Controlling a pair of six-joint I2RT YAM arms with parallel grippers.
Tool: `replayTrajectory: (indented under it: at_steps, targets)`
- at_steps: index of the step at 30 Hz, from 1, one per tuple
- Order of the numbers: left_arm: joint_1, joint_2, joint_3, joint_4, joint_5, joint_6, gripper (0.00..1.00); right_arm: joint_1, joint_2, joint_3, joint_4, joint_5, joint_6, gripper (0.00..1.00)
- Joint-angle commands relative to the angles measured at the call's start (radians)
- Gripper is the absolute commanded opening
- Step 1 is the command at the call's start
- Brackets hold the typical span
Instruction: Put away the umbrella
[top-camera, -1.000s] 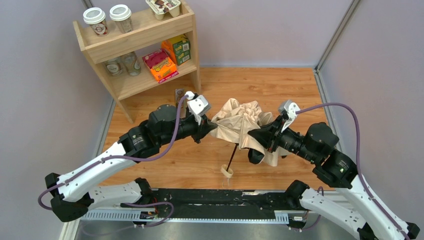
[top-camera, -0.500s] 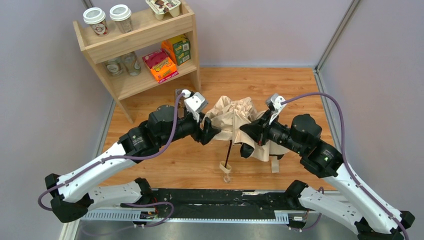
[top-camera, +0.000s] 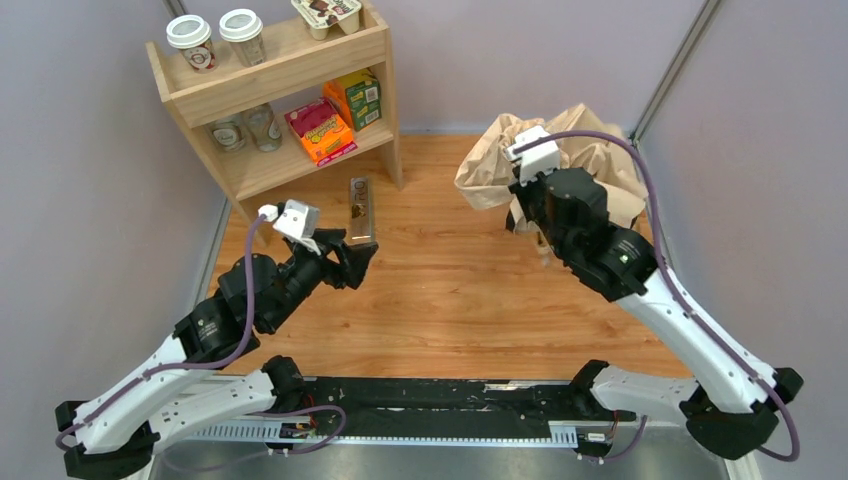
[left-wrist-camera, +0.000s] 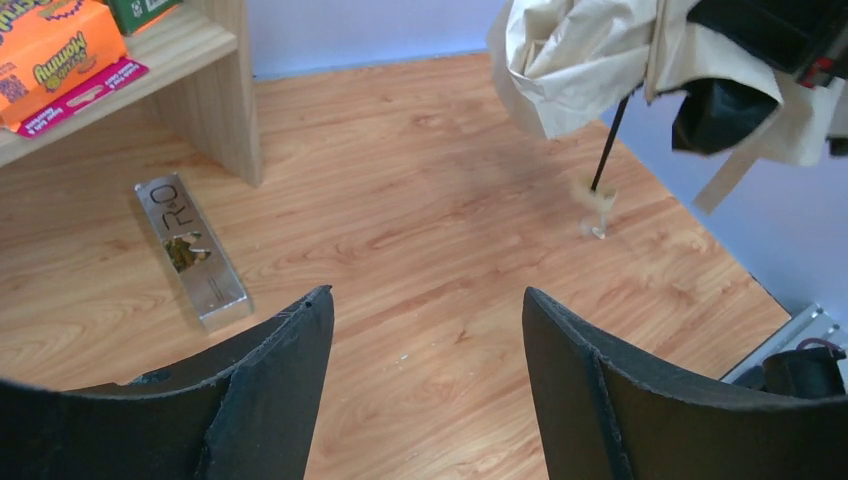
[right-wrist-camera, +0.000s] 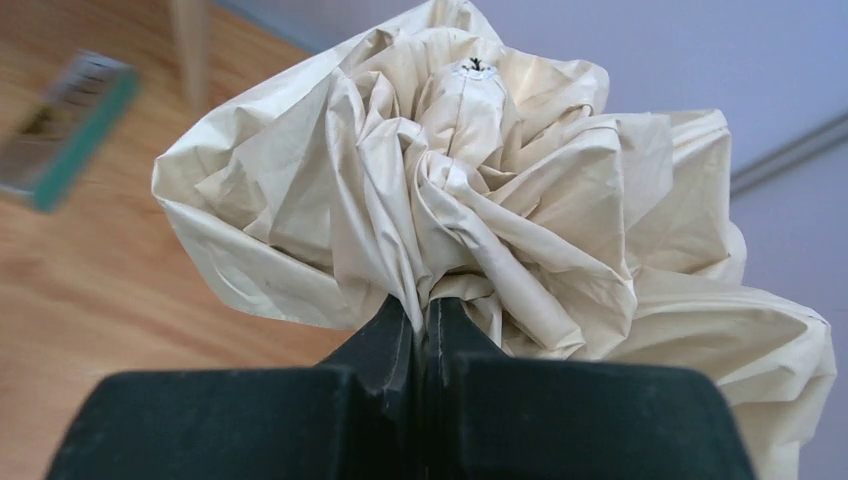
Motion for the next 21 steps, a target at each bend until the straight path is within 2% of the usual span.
replayTrajectory:
  at_steps: [1, 4, 6, 10, 13, 16, 18, 21]
  targets:
    - [0.001, 0.010, -0.025, 0.032, -0.007, -0.044, 0.75, -0.010, 0.120, 0.054, 0.229, 0.362, -0.466, 0.00]
    - [0.001, -0.016, -0.054, 0.040, 0.025, -0.088, 0.75, -0.010, 0.238, 0.054, 0.357, 0.433, -0.677, 0.00]
    - [0.001, -0.044, -0.097, 0.046, 0.042, -0.114, 0.74, -0.010, 0.316, 0.040, 0.420, 0.445, -0.751, 0.00]
    - [0.001, -0.129, -0.161, 0.025, 0.034, -0.159, 0.74, 0.011, 0.405, -0.025, 0.474, 0.419, -0.749, 0.00]
    - [0.001, -0.209, -0.198, -0.015, 0.007, -0.182, 0.73, 0.065, 0.486, -0.122, 0.520, 0.442, -0.707, 0.00]
    - [0.001, -0.268, -0.214, -0.057, -0.024, -0.188, 0.73, 0.131, 0.563, -0.182, 0.485, 0.462, -0.618, 0.00]
    - [0.001, -0.304, -0.221, -0.083, -0.043, -0.193, 0.73, 0.175, 0.601, -0.199, 0.419, 0.479, -0.529, 0.00]
    - [0.001, -0.335, -0.228, -0.109, -0.058, -0.190, 0.73, 0.221, 0.622, -0.217, 0.279, 0.378, -0.345, 0.00]
